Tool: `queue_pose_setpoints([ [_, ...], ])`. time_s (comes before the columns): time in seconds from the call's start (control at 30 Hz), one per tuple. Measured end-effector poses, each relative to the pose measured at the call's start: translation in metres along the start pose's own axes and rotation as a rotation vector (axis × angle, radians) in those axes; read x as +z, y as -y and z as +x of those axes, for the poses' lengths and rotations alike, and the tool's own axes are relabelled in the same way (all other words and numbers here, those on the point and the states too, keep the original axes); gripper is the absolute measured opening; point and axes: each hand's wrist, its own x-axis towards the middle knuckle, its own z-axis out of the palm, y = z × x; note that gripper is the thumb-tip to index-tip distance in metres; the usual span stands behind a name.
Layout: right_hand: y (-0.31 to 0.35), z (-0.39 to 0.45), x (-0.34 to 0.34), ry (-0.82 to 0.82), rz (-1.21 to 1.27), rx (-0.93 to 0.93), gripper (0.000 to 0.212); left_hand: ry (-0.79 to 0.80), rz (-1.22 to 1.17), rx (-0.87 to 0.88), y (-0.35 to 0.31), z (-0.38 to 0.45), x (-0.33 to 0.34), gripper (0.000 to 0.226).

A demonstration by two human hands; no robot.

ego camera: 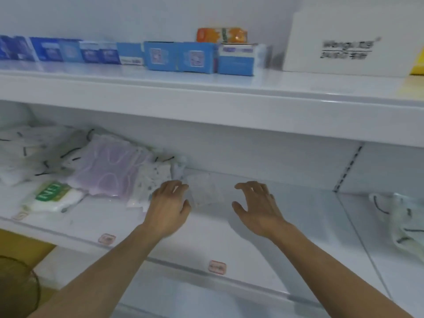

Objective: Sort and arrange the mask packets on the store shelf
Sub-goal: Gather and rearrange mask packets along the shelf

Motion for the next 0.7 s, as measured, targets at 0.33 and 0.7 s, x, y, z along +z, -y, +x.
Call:
queue_pose_setpoints([
  [0.33,0.091,0.033,0.081,-0.116,0.144,0.086,0.039,-0.303,-0.376,-0.127,0.12,-0.006,-0.007,0.035],
  [0.7,0.172,0.082,0.132,-0.232,0.416,0.211,0.035,-0.226,-0.425,-0.345,0.135,-0.001,0.004,0.043],
])
